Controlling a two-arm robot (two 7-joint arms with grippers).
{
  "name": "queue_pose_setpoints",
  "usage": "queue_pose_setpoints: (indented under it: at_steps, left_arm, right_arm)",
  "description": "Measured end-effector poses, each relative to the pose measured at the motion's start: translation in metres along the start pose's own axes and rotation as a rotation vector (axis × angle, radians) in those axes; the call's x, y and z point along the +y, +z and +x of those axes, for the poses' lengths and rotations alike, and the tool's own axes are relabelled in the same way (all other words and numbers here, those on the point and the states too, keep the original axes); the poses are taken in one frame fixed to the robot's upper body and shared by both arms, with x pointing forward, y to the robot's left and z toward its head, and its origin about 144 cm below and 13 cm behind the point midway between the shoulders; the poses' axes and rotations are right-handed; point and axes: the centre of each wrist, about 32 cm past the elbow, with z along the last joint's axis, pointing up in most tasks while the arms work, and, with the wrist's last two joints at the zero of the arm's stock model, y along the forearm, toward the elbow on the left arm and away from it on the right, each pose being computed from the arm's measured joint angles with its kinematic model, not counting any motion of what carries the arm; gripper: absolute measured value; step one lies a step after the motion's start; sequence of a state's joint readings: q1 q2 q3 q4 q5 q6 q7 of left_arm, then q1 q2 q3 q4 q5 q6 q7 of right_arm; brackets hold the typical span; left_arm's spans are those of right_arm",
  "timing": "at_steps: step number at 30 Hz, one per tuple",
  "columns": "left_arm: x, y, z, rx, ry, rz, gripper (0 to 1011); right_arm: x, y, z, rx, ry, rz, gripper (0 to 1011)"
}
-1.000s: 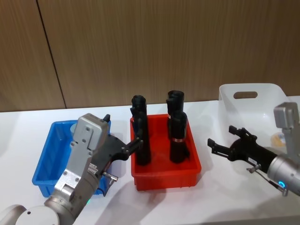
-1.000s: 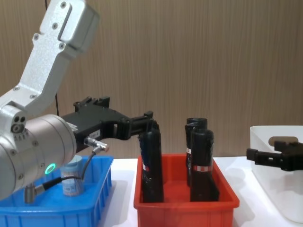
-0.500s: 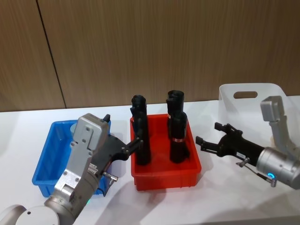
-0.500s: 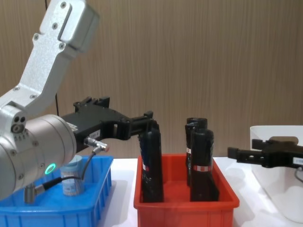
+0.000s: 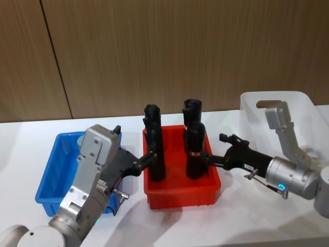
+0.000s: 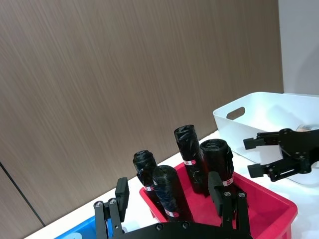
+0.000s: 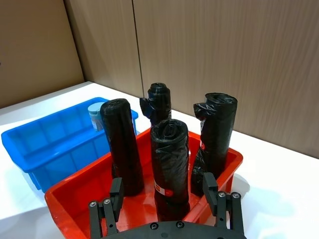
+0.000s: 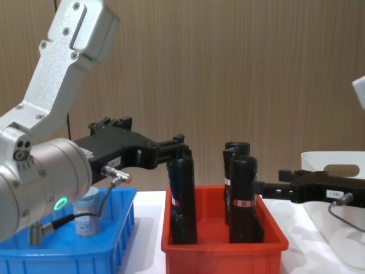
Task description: Pick the cotton swabs from the blue box and place them into the white box.
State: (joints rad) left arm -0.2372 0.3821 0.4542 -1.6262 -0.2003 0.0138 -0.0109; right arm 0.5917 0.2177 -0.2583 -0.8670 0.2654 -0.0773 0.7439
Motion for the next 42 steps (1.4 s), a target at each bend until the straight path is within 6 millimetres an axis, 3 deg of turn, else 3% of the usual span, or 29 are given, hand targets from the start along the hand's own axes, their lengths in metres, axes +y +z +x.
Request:
queue_pose_setpoints:
  at_steps: [42]
  left_arm:
    - [0.000,0.000,0.000,0.000,0.000,0.000,1004]
  right_arm:
    - [0.047,-0.001,0.016,0.014,0.035,-0.029,1001]
